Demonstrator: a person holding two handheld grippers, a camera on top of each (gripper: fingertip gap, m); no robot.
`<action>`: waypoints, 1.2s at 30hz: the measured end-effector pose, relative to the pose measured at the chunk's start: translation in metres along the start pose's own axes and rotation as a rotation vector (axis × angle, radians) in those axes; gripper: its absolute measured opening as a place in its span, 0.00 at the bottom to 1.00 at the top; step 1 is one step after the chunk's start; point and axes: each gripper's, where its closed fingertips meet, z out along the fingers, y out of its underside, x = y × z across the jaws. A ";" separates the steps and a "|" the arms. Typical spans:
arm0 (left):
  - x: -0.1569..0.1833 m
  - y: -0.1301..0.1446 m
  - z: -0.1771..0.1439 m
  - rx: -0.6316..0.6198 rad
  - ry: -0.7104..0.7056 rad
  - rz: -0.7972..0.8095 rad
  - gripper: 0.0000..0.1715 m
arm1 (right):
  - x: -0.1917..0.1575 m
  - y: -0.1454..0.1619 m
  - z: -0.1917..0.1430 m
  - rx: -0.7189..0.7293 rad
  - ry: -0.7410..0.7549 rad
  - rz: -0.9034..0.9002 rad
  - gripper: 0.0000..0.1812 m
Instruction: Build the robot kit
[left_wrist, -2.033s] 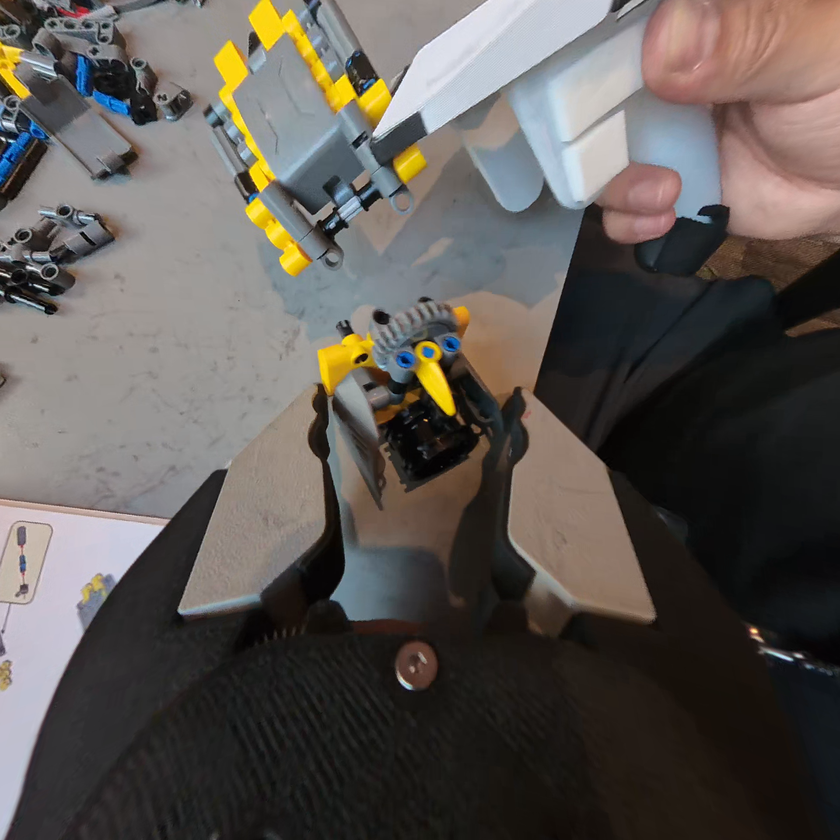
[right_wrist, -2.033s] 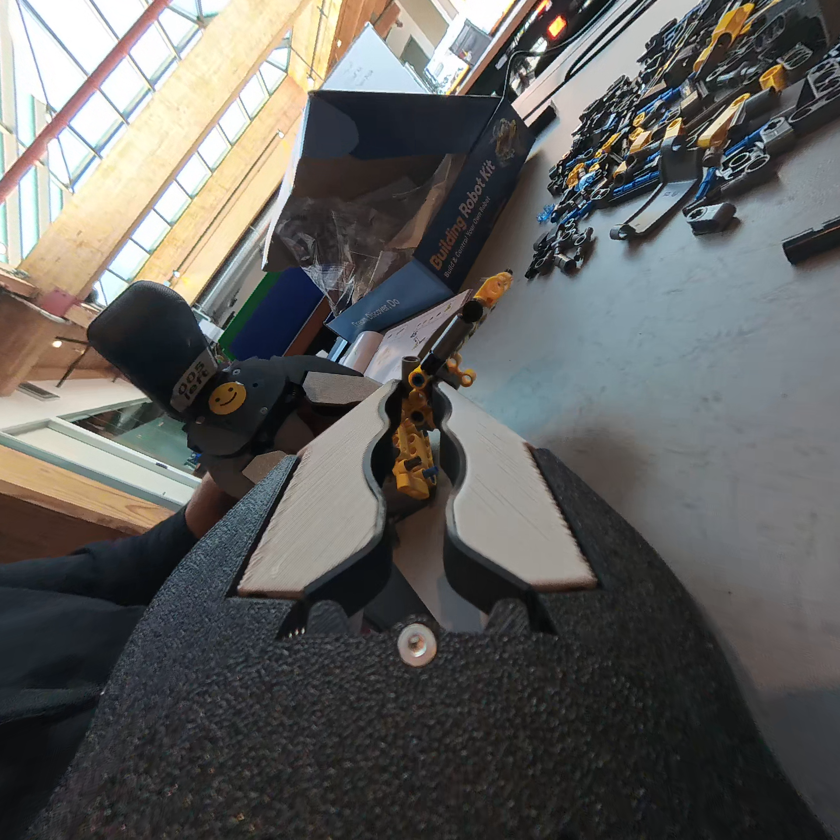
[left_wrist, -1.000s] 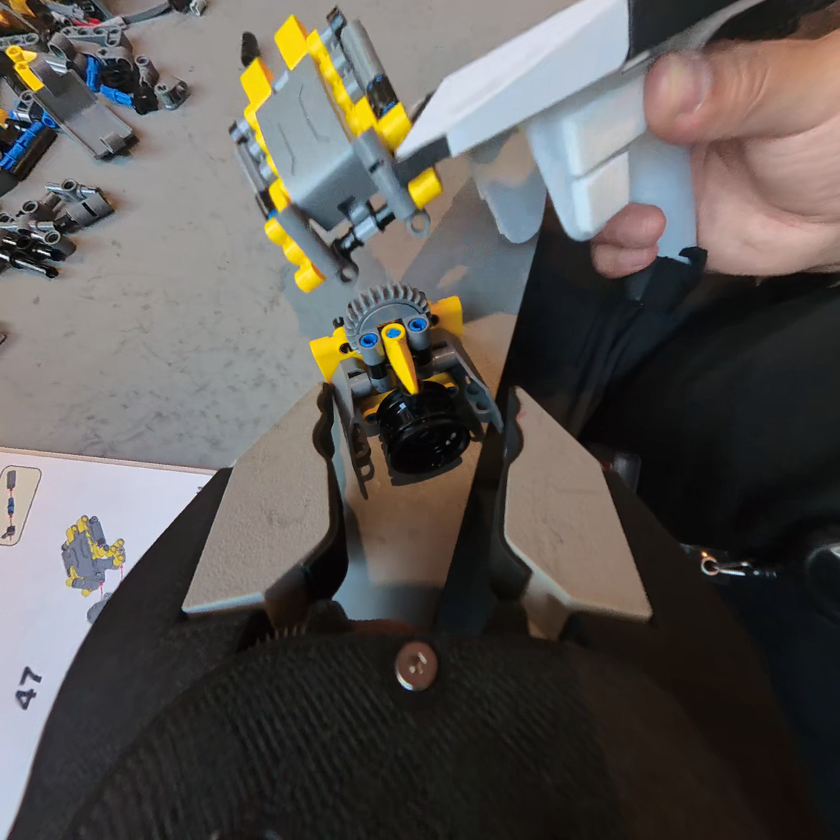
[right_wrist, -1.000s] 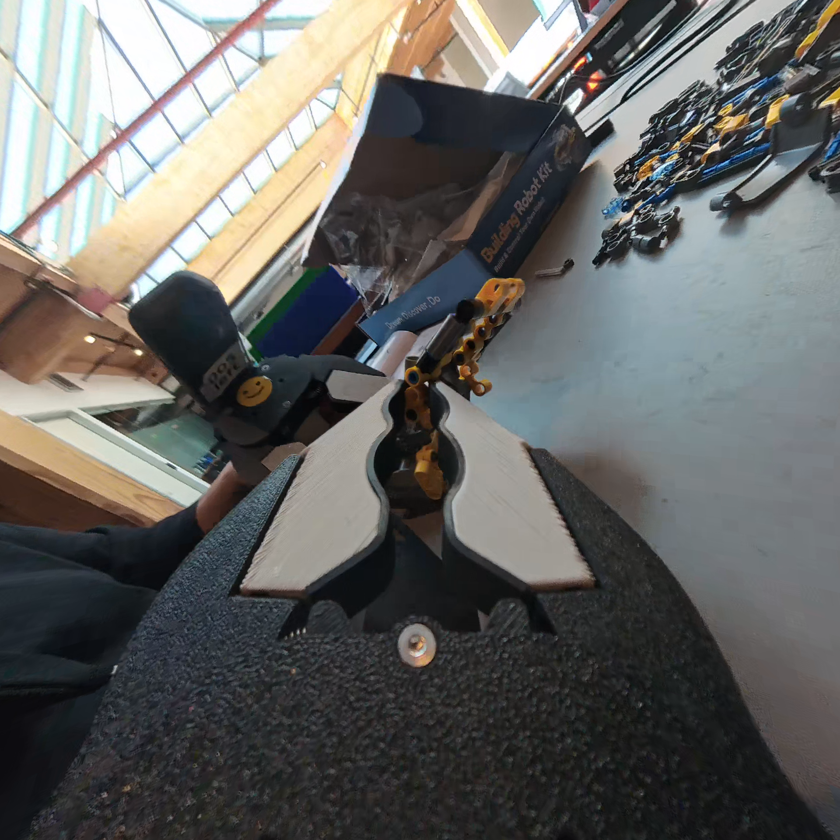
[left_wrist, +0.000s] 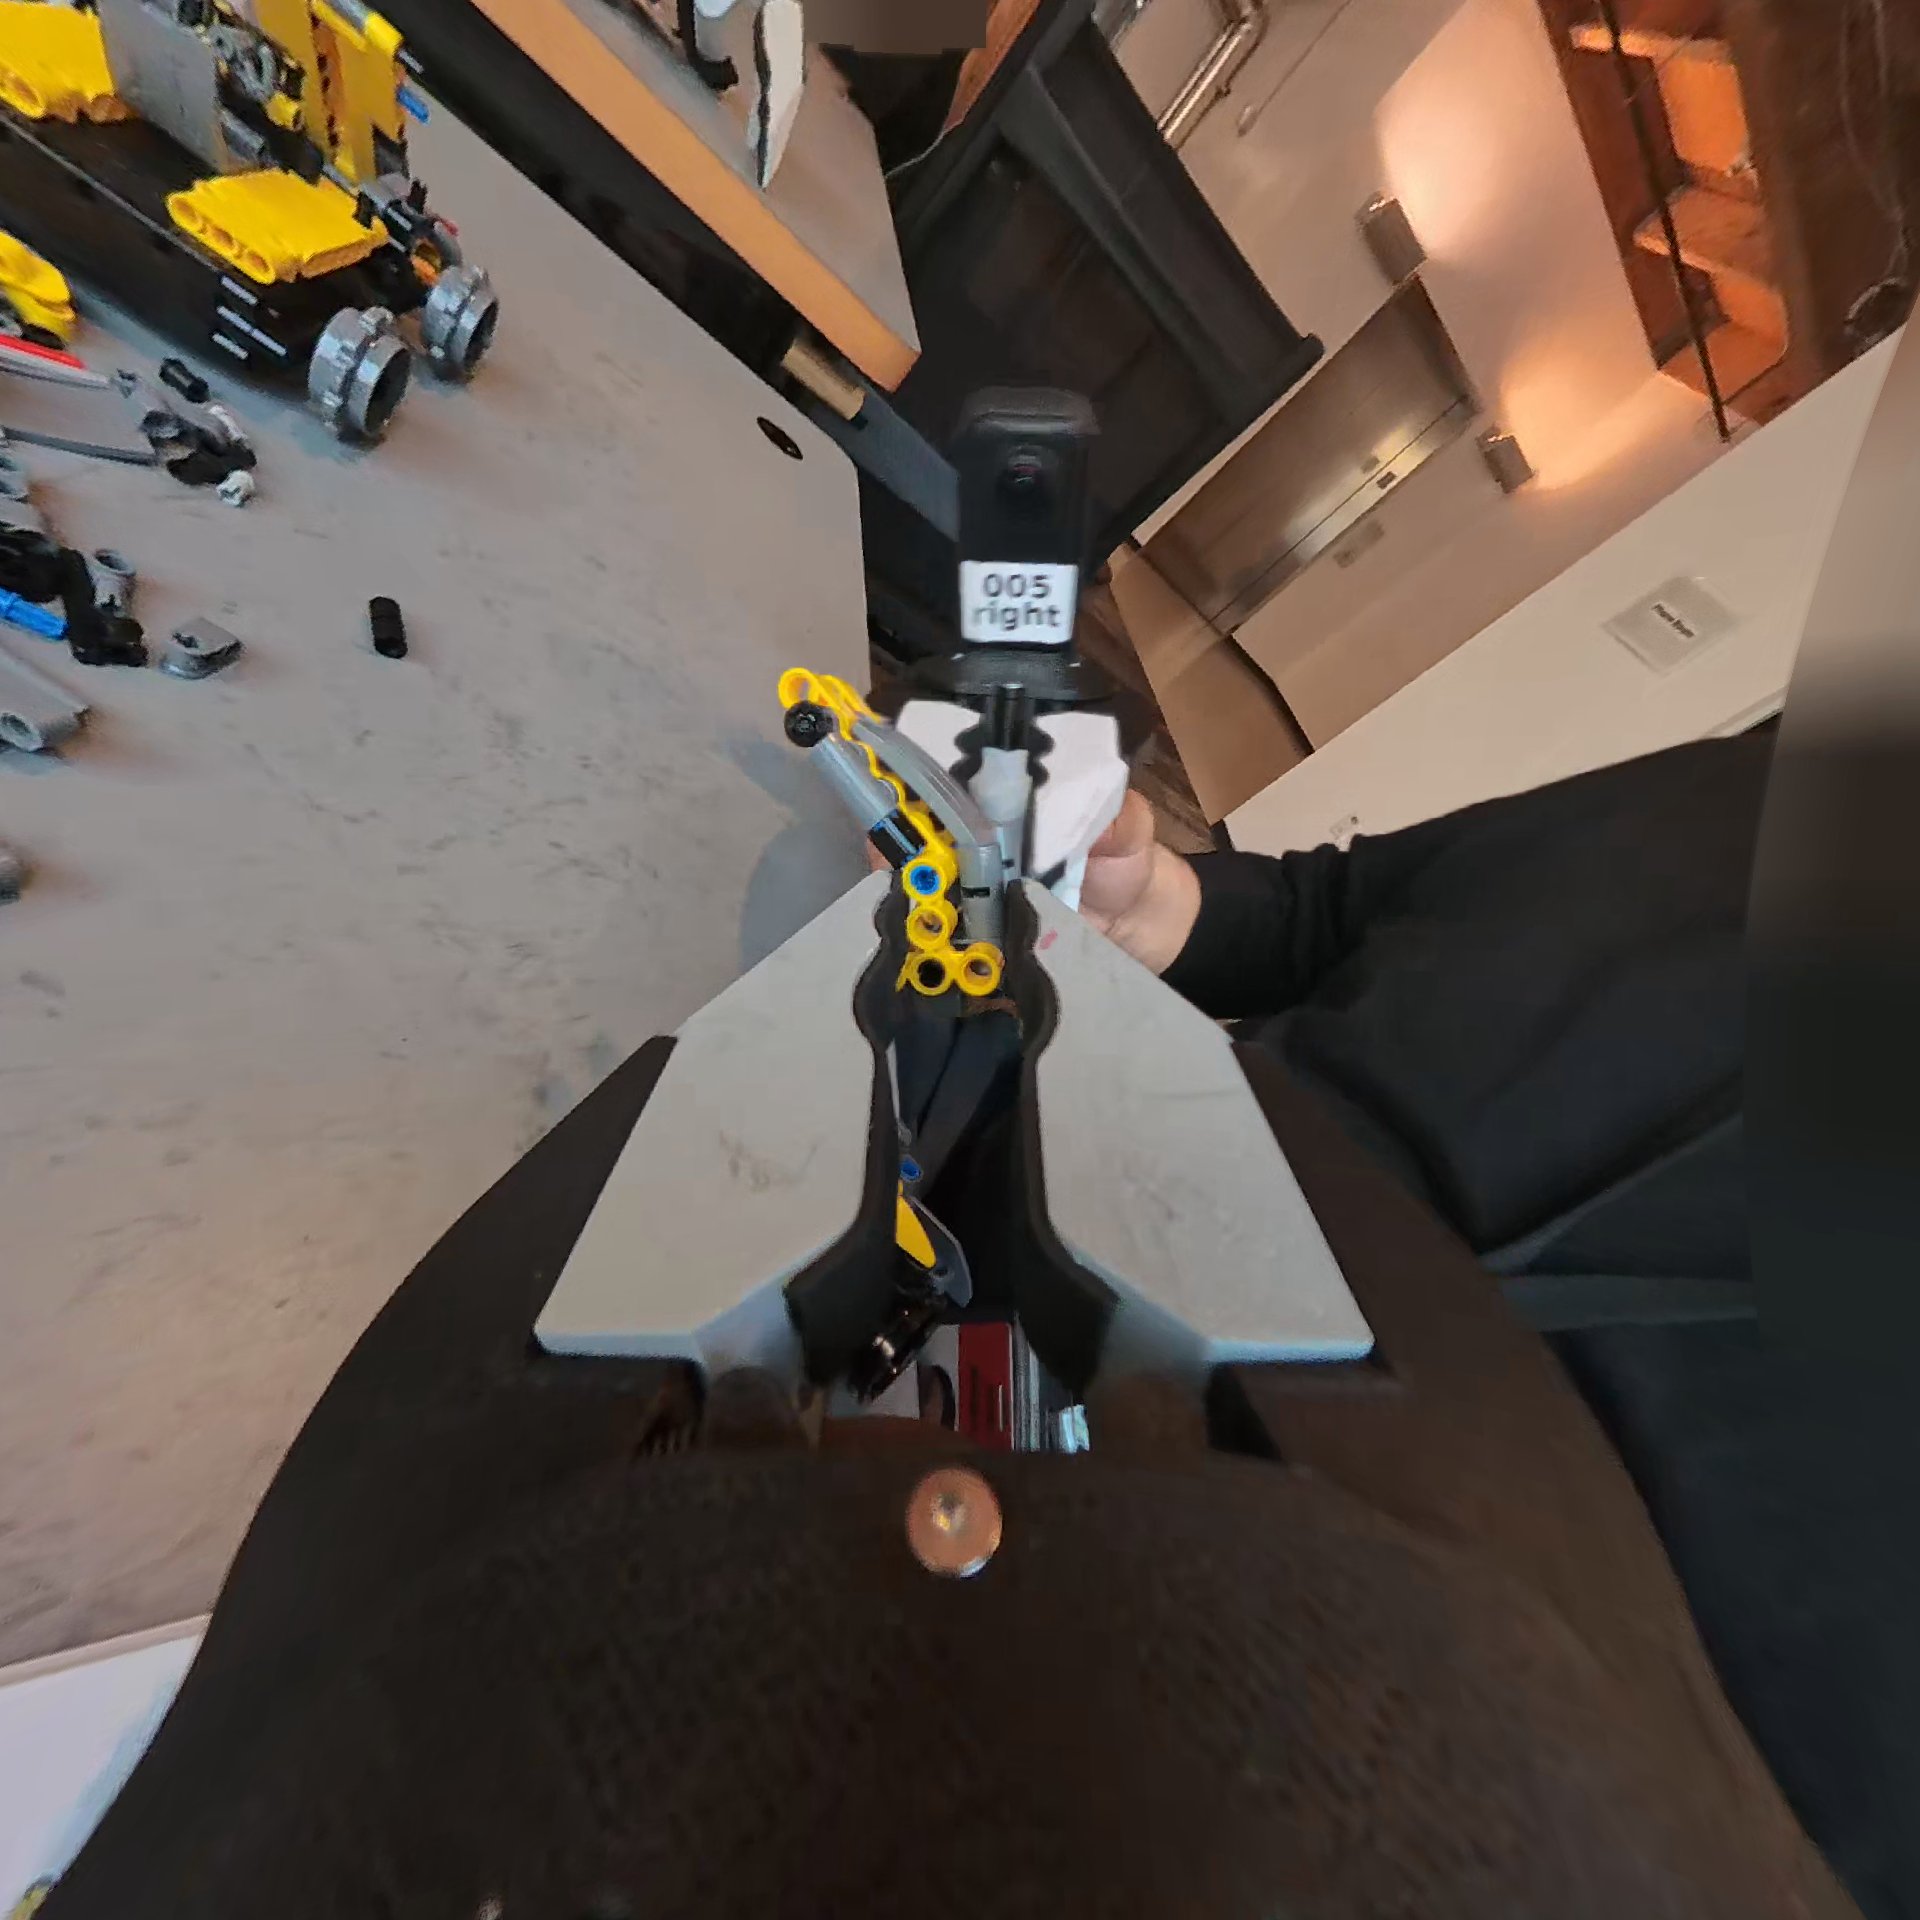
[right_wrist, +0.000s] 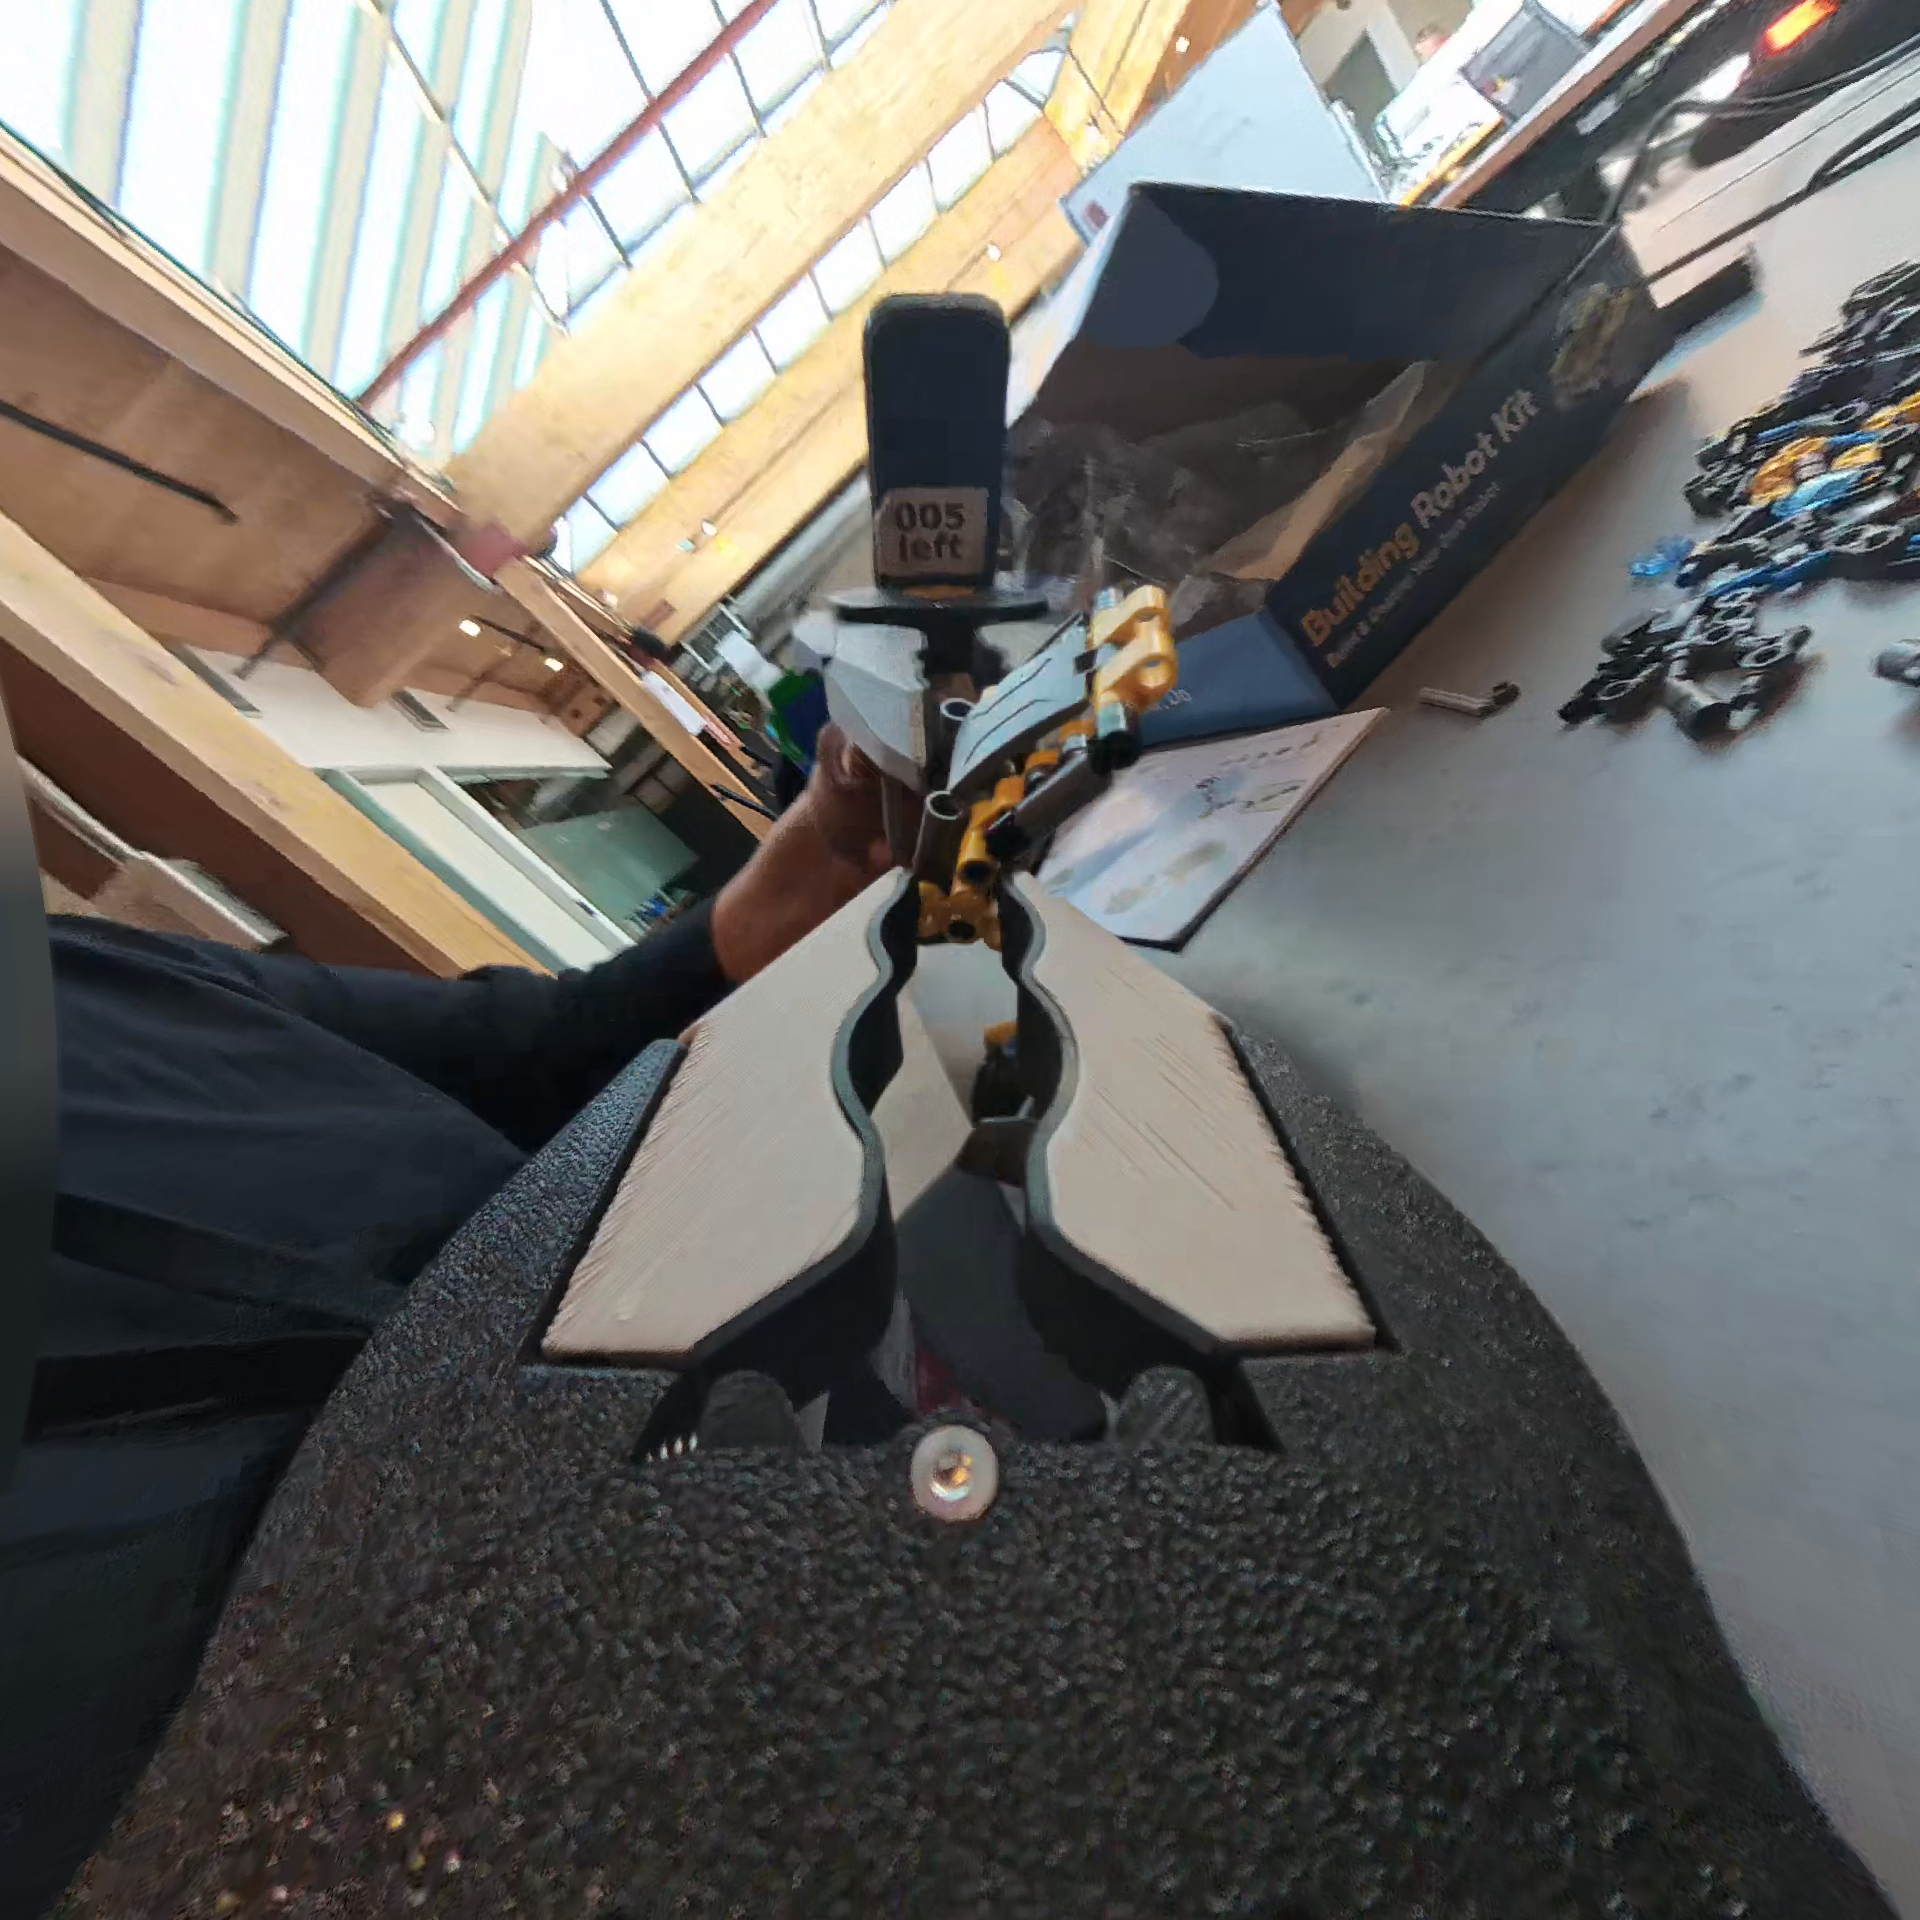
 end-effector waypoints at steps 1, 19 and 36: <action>-0.001 0.001 0.001 -0.015 -0.012 0.004 0.09 | 0.002 0.004 -0.001 -0.030 0.044 -0.050 0.11; -0.014 0.036 -0.003 -0.183 -0.372 0.209 0.33 | 0.010 0.031 -0.002 0.099 0.217 -0.006 0.08; -0.043 0.102 -0.006 -0.315 -0.750 0.322 0.37 | 0.030 0.054 0.005 0.127 0.375 0.063 0.07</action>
